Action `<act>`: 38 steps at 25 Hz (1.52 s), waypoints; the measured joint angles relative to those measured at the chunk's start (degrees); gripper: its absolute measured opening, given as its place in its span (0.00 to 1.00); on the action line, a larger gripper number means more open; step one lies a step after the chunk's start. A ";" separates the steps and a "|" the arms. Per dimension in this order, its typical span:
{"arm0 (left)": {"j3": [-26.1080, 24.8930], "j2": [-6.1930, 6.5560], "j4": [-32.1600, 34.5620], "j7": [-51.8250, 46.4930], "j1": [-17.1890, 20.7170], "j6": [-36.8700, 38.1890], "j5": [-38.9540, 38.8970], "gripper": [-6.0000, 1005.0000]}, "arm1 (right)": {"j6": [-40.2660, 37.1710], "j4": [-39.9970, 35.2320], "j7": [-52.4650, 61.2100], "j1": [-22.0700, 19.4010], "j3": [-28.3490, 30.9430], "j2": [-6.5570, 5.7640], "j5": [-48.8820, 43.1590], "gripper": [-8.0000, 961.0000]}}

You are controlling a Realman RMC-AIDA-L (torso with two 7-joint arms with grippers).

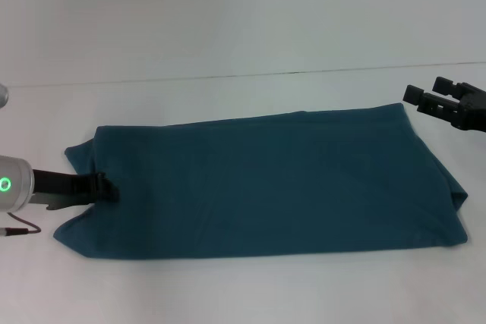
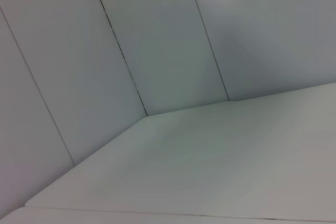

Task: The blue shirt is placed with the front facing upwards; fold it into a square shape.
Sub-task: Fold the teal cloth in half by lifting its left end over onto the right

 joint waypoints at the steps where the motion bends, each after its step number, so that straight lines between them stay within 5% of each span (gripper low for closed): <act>1: 0.00 0.00 0.02 0.00 0.00 0.02 0.00 0.21 | 0.00 0.00 0.00 0.01 0.00 0.00 0.00 0.95; 6: 0.05 0.00 0.36 0.01 0.00 0.07 -0.11 0.06 | 0.00 0.00 0.02 0.07 0.00 0.00 0.00 0.95; 20: 0.07 0.00 4.10 -0.28 1.43 0.22 0.18 0.05 | -0.87 -0.09 0.16 0.22 -0.74 -0.02 -0.35 0.95; 30: -0.48 1.58 7.09 -0.68 1.76 -0.13 0.47 0.05 | -14.16 -6.50 -7.40 -0.06 -8.18 -1.38 -6.46 0.95; 38: -1.48 2.50 9.46 -3.51 1.42 -0.85 7.21 0.05 | -23.79 -14.59 -12.77 -0.10 -11.48 1.03 -12.68 0.95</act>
